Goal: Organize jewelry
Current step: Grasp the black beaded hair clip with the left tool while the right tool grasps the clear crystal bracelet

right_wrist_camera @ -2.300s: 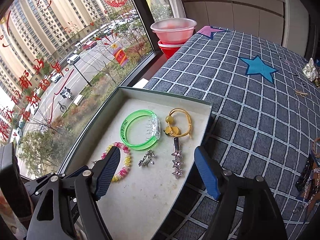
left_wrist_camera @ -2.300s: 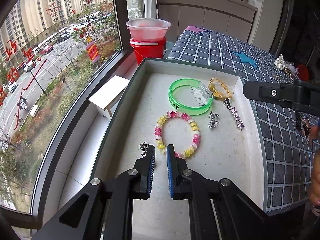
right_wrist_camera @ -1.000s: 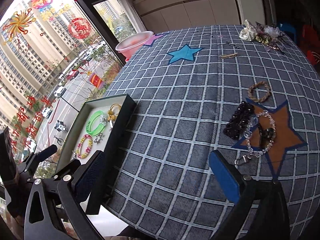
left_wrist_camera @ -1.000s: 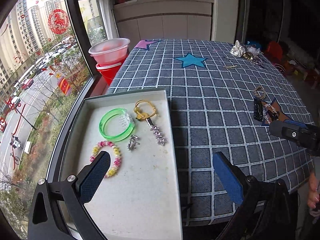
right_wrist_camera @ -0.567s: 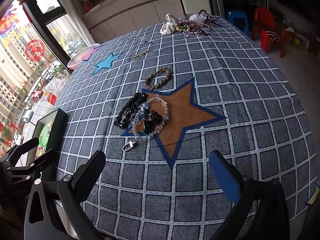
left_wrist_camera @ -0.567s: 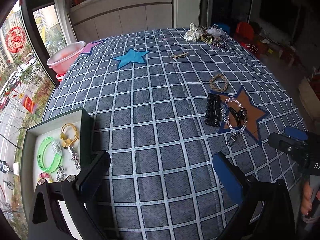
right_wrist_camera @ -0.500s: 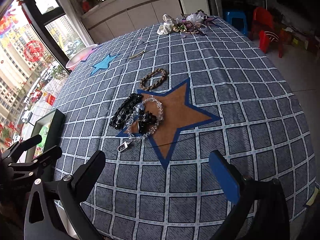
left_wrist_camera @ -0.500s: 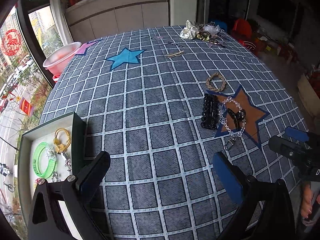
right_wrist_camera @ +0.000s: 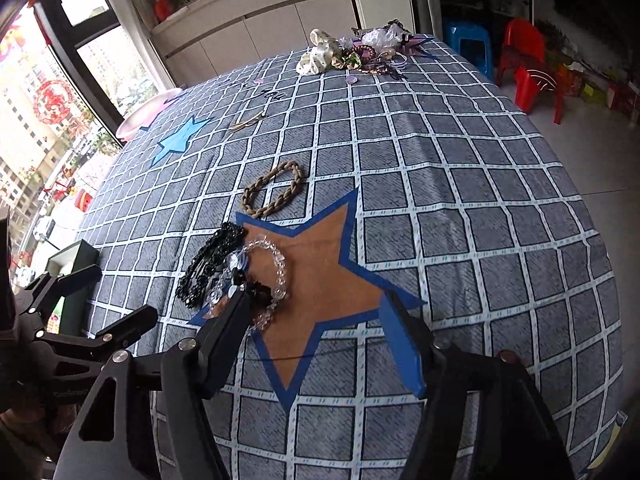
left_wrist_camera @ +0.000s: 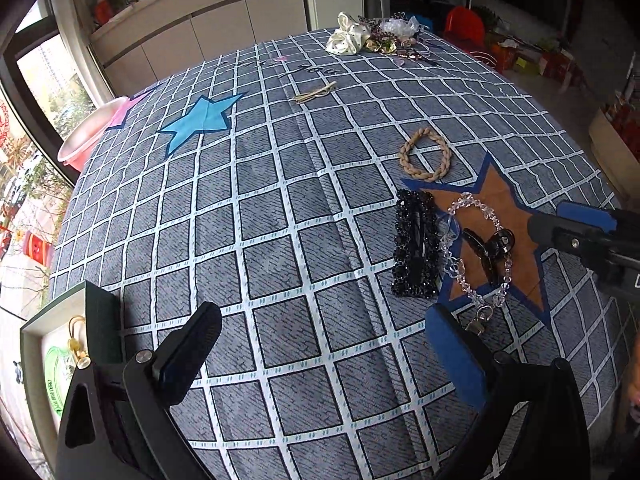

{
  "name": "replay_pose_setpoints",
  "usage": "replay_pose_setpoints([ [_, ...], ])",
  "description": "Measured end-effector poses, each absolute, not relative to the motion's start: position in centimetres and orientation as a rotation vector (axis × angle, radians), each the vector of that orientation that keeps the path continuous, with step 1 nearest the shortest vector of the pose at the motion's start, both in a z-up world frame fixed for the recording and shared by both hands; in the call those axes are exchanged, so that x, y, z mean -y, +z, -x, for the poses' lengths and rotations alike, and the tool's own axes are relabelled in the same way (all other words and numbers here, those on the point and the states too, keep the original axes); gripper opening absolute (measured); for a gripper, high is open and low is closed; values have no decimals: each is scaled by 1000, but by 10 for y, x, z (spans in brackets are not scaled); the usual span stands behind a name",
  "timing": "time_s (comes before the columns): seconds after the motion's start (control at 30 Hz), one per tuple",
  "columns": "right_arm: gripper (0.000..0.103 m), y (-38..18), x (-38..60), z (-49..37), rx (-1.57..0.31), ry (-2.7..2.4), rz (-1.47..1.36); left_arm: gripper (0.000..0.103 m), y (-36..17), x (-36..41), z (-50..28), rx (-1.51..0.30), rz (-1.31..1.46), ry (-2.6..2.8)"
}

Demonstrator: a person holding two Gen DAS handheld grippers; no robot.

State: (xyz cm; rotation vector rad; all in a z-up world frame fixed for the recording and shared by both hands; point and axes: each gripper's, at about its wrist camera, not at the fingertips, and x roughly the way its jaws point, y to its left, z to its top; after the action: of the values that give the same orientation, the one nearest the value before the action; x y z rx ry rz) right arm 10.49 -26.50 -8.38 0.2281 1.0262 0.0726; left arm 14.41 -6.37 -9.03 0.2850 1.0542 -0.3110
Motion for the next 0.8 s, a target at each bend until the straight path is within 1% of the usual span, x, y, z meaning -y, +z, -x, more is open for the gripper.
replay_pose_setpoints([
  [0.1, 63, -90, 263, -118, -1041, 81, -209, 103, -96, 69, -148, -1066, -302, -329],
  [0.27, 61, -100, 250, -131, -1061, 115, -142, 103, -103, 74, -153, -1078, -314, -343],
  [0.43, 60, -100, 235, -138, -1048, 126, -35, 103, -108, 78, -160, -1084, -319, -347],
  [0.57, 56, -102, 224, -139, -1040, 119, 85, 103, -108, 81, -168, -1081, -326, -362],
  [0.67, 54, -101, 224, -138, -1040, 132, 105, 103, -108, 84, -174, -1083, -327, -366],
  [0.73, 49, -101, 228, -137, -1041, 136, 107, 103, -108, 88, -178, -1085, -329, -373],
  [0.8, 41, -100, 229, -134, -1042, 139, 112, 103, -108, 93, -181, -1085, -332, -381],
])
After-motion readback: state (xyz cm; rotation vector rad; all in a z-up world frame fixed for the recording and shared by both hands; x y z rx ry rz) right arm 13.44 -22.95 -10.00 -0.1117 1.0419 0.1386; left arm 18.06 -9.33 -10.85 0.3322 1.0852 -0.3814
